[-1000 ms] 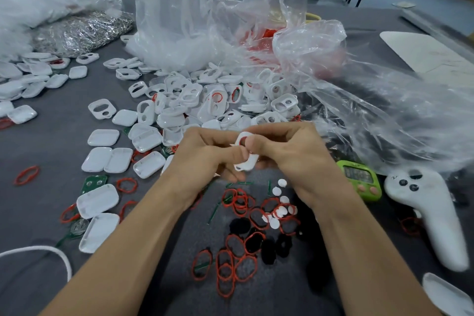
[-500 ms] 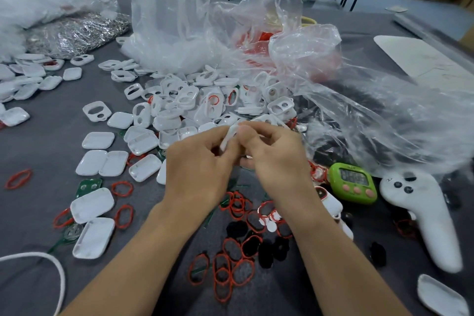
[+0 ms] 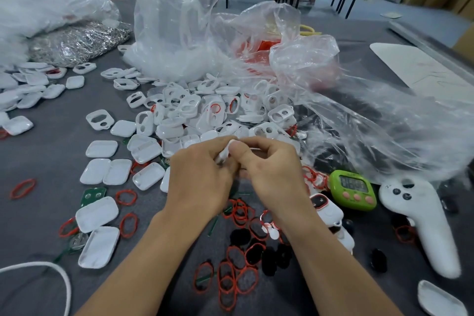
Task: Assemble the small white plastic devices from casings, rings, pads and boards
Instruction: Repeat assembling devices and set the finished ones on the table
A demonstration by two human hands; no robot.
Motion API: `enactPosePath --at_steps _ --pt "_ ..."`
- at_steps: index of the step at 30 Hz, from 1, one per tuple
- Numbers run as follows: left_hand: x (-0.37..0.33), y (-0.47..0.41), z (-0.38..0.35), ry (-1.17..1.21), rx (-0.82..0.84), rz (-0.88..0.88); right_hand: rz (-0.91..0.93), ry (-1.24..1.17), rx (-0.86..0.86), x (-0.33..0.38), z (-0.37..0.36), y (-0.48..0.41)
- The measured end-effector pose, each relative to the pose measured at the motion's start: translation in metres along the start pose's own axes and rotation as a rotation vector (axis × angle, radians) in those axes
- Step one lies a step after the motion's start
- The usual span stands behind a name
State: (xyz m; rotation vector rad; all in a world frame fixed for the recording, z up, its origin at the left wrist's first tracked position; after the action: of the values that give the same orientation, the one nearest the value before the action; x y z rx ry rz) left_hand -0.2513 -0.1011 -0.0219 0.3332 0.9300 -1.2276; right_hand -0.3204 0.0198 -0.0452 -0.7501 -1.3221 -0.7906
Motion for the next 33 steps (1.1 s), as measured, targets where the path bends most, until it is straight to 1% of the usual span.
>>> enactPosePath --at_steps 4,6,9,12,15,17,18,19,21,23,26,27,30,31,32,33 --pt "-0.007 0.001 0.006 -0.028 -0.075 -0.035 0.076 0.039 0.011 0.008 -0.007 0.005" --pt "-0.007 0.002 0.003 -0.009 -0.059 -0.025 0.082 0.025 0.004 0.009 -0.005 0.004" --pt "0.000 0.000 0.001 -0.001 -0.014 0.033 0.033 -0.013 0.025 0.005 -0.004 0.000" --pt "0.000 -0.003 -0.002 -0.010 0.030 0.011 0.007 0.024 0.032 0.006 -0.008 0.001" --pt "-0.005 0.000 0.004 -0.084 -0.036 -0.050 0.077 0.099 0.001 0.016 -0.009 0.006" --pt "-0.005 0.001 -0.001 -0.119 0.000 -0.056 0.105 0.161 -0.024 0.018 -0.004 0.008" --pt "-0.002 -0.001 -0.005 -0.065 0.056 -0.033 0.096 0.170 -0.033 0.018 -0.001 0.007" --pt "0.002 -0.002 -0.011 0.040 0.122 0.001 0.066 0.165 -0.047 0.016 0.003 0.005" --pt "0.009 -0.005 -0.022 0.286 0.222 0.061 0.002 0.186 -0.085 0.011 0.011 0.003" --pt "0.012 -0.007 -0.030 0.520 0.300 0.113 -0.022 0.193 -0.095 0.011 0.018 0.002" --pt "0.021 -0.007 -0.034 0.809 0.331 0.230 -0.068 0.030 -0.031 0.009 0.022 0.002" --pt "0.025 -0.007 -0.032 0.879 0.311 0.277 -0.075 0.052 -0.026 0.011 0.023 0.003" --pt "0.038 -0.007 -0.028 1.095 0.200 0.404 0.031 0.469 -0.114 0.036 0.038 0.007" --pt "0.041 -0.008 -0.028 1.147 0.171 0.426 0.065 0.558 -0.094 0.045 0.038 0.010" --pt "0.043 -0.009 -0.026 1.178 0.151 0.435 0.068 0.599 -0.004 0.052 0.034 0.012" --pt "0.044 -0.010 -0.024 1.193 0.144 0.437 0.035 0.634 0.140 0.054 0.024 0.014"
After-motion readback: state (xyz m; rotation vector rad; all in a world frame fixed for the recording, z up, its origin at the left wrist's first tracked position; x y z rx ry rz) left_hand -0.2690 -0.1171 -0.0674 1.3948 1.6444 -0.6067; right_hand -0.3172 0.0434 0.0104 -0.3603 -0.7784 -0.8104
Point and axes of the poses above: each hand's wrist, its own y-axis away from the middle knuckle, its own z-axis out of the back of the hand, x = y × z, the point moved 9 cm from there along -y, towards the middle knuckle, and after that the axes turned 11 degrees about x, right-handed, at the moved point
